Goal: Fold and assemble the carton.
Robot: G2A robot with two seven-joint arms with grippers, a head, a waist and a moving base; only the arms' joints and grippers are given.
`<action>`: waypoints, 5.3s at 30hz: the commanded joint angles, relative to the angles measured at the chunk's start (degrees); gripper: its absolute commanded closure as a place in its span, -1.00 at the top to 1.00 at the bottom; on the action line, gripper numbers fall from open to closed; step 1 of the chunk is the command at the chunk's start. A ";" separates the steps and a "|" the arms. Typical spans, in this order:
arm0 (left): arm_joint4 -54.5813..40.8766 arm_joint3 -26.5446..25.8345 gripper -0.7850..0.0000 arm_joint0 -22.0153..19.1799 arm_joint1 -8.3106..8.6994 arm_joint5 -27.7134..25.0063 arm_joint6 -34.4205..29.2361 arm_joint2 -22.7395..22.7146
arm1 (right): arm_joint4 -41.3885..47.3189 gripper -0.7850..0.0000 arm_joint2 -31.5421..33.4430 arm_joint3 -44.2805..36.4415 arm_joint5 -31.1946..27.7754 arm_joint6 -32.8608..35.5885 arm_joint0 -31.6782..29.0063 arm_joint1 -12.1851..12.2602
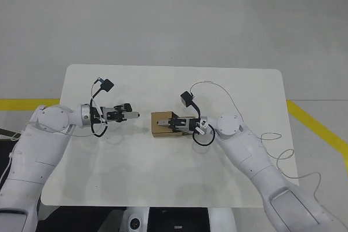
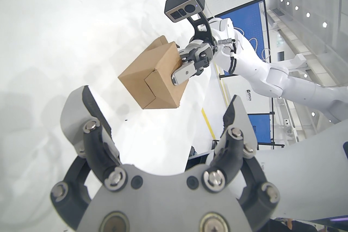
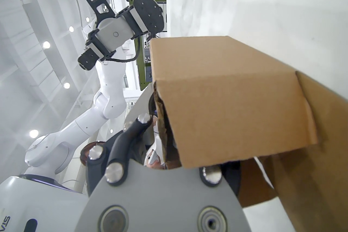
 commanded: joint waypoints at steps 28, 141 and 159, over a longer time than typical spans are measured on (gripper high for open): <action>26.02 -4.79 1.00 3.89 0.48 -22.29 22.70 -3.19 | -2.60 0.92 5.81 -7.82 3.97 6.03 -0.42 2.59; 84.96 2.19 1.00 1.43 -7.33 -25.65 76.25 13.54 | -17.83 -1.00 9.75 -23.10 17.74 6.44 -6.89 10.19; 84.36 2.44 1.00 1.14 -7.52 -26.74 75.12 13.24 | -19.12 -1.00 9.38 -18.74 13.16 3.20 -5.99 10.47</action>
